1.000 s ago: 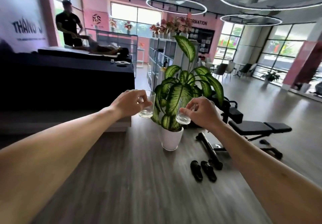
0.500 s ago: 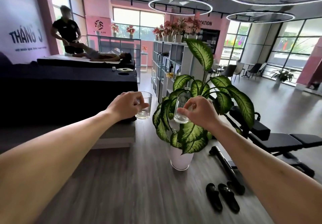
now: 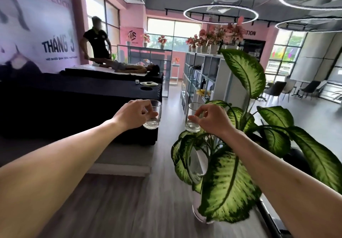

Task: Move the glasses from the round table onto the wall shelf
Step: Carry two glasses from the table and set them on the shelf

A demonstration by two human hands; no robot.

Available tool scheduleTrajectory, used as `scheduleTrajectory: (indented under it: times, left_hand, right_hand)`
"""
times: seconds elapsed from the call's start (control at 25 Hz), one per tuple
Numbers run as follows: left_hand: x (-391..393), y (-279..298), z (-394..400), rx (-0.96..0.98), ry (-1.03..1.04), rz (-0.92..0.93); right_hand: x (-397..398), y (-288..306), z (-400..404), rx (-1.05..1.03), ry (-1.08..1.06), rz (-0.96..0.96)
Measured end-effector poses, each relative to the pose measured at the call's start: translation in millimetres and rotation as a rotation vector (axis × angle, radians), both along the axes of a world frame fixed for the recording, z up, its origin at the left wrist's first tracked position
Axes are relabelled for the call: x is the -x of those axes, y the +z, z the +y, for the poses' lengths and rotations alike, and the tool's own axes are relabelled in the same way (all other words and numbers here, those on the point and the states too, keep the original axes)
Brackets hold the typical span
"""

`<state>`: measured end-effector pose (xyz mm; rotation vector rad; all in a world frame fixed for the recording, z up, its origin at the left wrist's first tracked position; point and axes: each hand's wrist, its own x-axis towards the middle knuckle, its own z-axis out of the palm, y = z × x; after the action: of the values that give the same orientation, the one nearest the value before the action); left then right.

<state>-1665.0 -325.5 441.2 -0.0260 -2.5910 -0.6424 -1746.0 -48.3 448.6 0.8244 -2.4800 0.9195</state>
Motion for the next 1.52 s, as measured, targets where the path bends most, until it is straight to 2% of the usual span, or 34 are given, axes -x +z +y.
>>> scheduleTrajectory:
  times: [0.44, 0.8, 1.08, 1.24, 1.52]
  left_hand:
    - [188, -18, -103, -0.048, 0.126, -0.015]
    - [337, 8, -256, -0.024, 0.235, -0.010]
    - [395, 8, -384, -0.009, 0.386, -0.015]
    - [421, 5, -465, -0.009, 0.547, -0.009]
    - [414, 9, -585, -0.053, 0.862, 0.012]
  right_hand:
    - [223, -16, -120, 0.002, 0.126, 0.015]
    - [394, 10, -290, 0.039, 0.175, 0.055]
    - [499, 6, -446, 0.027, 0.349, 0.036]
    - [555, 1, -557, 0.038, 0.506, 0.018]
    - [591, 13, -737, 0.014, 0.827, -0.018]
